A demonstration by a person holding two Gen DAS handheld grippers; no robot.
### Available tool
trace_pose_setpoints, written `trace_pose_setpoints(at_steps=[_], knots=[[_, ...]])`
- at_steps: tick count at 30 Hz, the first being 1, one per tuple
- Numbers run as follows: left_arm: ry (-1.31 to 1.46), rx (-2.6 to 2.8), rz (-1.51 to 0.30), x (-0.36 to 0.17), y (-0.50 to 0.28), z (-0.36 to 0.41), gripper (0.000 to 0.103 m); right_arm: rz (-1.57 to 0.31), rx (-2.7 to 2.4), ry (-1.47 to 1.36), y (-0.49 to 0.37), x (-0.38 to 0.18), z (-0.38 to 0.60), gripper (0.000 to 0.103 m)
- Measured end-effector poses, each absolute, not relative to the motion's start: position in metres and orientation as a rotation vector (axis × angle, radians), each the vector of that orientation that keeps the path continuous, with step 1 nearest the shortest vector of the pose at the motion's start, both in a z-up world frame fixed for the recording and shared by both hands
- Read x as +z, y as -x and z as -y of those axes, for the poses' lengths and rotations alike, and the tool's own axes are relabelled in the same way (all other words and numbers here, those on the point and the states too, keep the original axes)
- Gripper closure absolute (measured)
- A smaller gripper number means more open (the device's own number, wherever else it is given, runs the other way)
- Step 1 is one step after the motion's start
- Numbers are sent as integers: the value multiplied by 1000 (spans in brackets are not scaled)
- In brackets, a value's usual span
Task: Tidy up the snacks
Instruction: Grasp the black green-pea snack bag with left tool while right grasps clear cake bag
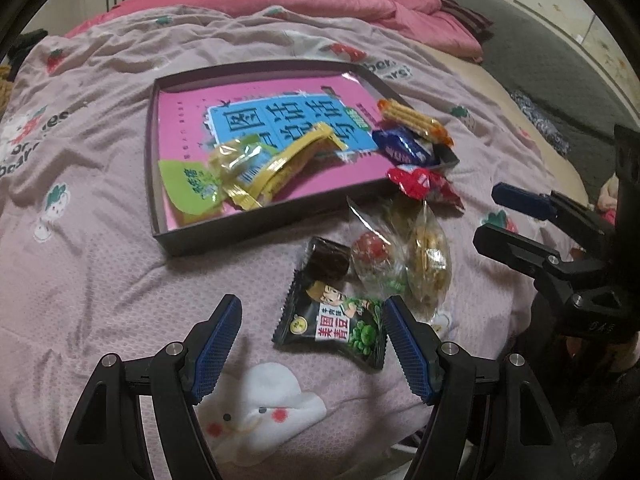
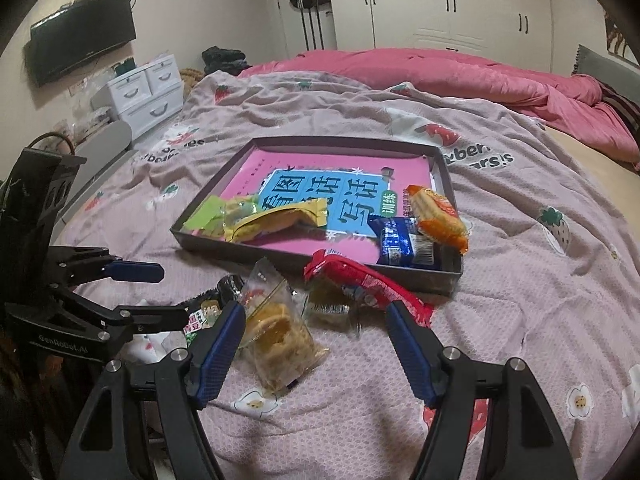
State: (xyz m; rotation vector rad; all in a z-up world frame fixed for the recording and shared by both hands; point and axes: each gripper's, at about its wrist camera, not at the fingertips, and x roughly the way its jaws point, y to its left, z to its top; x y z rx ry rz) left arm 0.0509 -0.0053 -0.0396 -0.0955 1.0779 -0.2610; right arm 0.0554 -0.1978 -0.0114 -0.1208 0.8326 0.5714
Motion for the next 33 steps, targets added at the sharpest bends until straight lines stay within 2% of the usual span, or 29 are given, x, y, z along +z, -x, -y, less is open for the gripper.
trace_pose_setpoints(at_steps=[33], knots=[[-8,-305,-1165,-68,-57,30,28,-914,588,355,-51,-46,169,31]])
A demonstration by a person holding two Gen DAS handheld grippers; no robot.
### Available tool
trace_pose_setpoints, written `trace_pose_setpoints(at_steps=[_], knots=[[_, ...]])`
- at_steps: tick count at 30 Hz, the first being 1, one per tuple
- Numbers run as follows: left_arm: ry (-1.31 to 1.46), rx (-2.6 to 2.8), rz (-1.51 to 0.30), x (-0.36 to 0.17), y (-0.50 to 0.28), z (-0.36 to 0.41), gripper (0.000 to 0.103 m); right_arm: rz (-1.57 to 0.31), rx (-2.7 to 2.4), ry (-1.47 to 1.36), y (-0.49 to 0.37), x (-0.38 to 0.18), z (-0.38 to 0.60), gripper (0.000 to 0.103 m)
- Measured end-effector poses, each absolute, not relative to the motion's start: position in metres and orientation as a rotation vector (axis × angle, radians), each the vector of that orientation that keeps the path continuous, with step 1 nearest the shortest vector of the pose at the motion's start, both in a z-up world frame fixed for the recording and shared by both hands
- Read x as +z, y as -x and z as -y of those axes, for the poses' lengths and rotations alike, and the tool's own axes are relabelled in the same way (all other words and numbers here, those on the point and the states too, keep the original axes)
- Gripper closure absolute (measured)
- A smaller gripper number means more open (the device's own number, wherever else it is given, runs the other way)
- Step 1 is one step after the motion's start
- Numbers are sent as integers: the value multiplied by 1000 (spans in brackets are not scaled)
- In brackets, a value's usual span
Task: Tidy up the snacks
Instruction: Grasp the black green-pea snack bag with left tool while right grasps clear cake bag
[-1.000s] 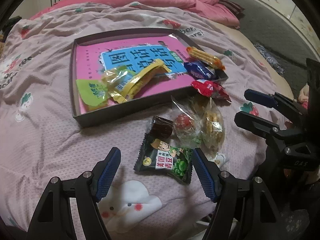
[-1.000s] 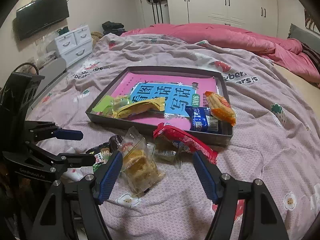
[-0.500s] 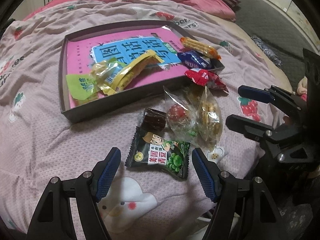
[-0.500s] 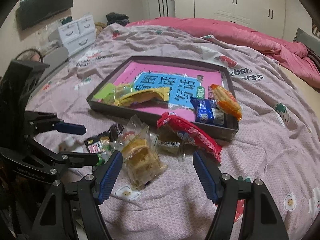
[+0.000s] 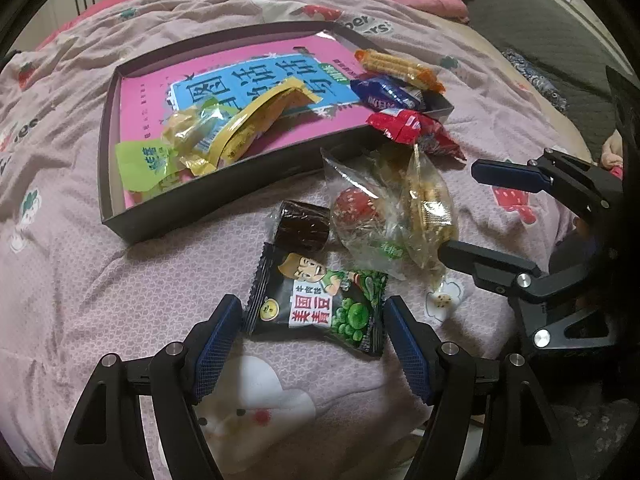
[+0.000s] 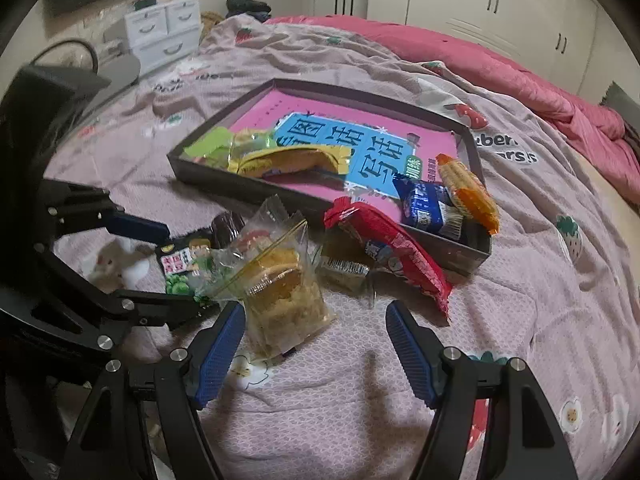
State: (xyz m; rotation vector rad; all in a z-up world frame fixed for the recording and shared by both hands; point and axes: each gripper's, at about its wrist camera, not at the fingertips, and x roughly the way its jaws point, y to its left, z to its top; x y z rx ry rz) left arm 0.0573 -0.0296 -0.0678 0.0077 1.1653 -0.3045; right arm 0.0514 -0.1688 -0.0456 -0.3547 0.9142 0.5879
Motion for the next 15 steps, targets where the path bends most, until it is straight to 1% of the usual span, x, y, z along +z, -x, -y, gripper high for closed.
trace_pose_setpoints(at_steps=[12,13,15], knots=[[2,-295,-1194,-76,-64,27,27,-916,634,437,-62,-66,150,31],[8,-296,-1196,-77,-64,27,27,-913,640,435,-62,-66,150,32],[13,-298,-1200,-78,-65,26,27,-903,665,428,-63,-65,149,40]])
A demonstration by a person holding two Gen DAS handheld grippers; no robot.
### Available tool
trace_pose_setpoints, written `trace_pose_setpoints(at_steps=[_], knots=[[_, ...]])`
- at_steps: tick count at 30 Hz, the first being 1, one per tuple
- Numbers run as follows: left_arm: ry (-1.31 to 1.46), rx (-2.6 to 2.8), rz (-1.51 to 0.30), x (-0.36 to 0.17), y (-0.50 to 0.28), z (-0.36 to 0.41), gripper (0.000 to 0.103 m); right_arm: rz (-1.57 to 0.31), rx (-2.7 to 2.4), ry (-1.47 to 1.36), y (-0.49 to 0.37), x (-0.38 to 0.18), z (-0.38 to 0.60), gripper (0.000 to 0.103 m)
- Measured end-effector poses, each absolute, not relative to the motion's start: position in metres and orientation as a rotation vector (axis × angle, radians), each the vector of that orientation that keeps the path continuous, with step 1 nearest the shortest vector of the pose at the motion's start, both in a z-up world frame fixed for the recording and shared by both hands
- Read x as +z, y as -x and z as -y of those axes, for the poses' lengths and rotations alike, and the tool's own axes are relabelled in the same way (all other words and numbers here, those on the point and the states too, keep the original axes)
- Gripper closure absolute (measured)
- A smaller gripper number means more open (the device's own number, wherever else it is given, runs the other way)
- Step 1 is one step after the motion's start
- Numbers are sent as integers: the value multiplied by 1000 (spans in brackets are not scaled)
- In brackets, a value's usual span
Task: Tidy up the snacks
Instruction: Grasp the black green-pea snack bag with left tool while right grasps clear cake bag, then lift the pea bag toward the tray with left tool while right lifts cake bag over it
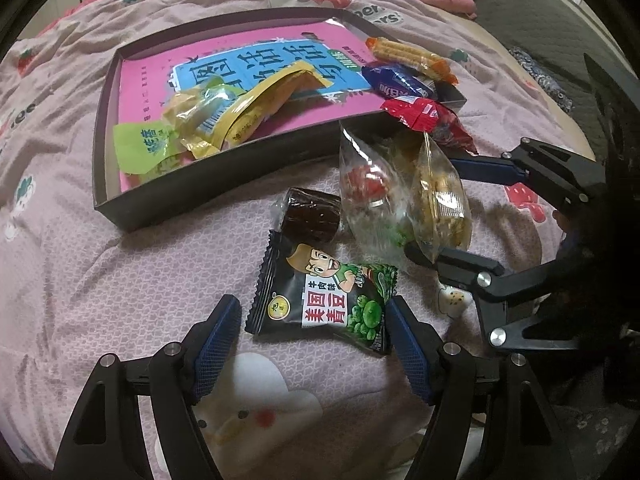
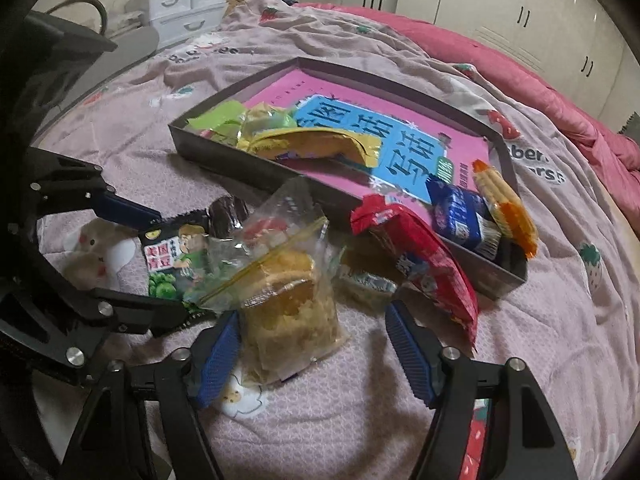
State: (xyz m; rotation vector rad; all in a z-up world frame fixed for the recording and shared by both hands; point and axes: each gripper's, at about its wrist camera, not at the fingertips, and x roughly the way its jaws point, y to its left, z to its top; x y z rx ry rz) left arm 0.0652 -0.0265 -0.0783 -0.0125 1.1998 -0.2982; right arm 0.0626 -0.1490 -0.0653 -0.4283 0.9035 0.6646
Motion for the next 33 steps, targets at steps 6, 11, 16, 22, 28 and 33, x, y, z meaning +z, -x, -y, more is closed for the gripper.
trace_pose_setpoints(at_steps=[6,11,16,22,28,33], knots=[[3,-298,-1202,-82,-67,30,27,-902,714,411,-59,-63,148,57],[-1,-292,-1196,-83,-67,33,27,-894,724,289,-64,-48,164,57],[7,-283,-1197,-84,-68,32,36,-878,729,206,-68,-38,175,57],[15,-284,-1193,-80,-66,29,55,-867,731,143,-72,-32,181,57],[11,-297,-1177,-72,-61,26,71,-856,734,98,-74,-26,186,57],[38,-313,-1156,-61,-58,21,77,-846,737,73,-75,-23,189,57]])
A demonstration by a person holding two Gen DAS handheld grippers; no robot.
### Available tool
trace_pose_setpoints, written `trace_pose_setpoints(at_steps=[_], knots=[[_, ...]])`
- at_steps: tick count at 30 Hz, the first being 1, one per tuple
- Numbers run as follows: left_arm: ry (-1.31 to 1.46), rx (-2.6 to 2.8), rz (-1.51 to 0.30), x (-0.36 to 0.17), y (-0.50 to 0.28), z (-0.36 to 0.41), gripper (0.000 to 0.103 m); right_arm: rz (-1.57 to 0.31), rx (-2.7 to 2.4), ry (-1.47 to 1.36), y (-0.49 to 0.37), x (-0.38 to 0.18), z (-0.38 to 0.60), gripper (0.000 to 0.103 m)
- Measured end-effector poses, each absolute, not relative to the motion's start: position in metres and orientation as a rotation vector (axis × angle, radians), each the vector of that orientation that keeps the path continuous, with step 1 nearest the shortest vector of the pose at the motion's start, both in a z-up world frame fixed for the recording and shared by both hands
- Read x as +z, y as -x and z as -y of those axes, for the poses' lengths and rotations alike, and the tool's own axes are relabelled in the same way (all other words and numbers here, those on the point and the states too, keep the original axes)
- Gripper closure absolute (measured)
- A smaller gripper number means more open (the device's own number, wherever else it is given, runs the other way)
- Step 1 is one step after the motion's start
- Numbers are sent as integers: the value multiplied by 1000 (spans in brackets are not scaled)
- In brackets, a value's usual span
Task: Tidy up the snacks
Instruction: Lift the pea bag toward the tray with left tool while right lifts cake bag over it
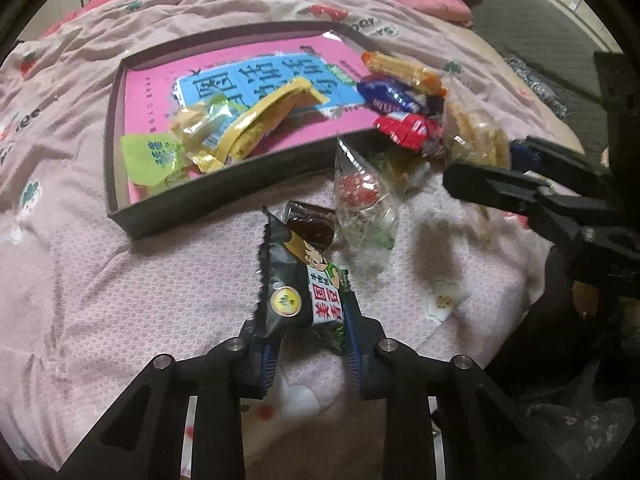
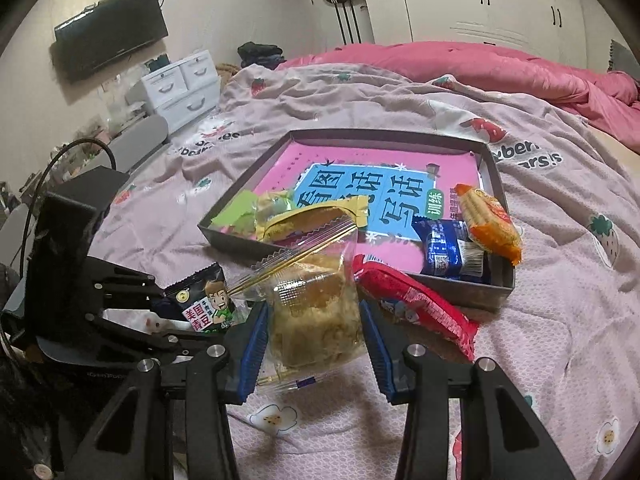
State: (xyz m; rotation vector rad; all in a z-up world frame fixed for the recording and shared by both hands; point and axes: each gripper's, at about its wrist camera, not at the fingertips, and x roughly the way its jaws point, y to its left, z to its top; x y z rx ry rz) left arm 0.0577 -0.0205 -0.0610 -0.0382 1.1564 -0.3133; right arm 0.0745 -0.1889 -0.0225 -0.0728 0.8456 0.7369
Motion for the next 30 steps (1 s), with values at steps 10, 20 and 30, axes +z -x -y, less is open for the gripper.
trace_pose_setpoints(at_steps=[10,20,30], knots=[[112,-345,-1081,-36,-52,9,80,-818,730,55,-73,-16,193,57],[188,-311,-935,-3,-53,-10,80,-766,706,7,-77,-5,202,57],[238,-226,-825,15,-60,-40,80,-728,673,-54,-85,2,210,57]])
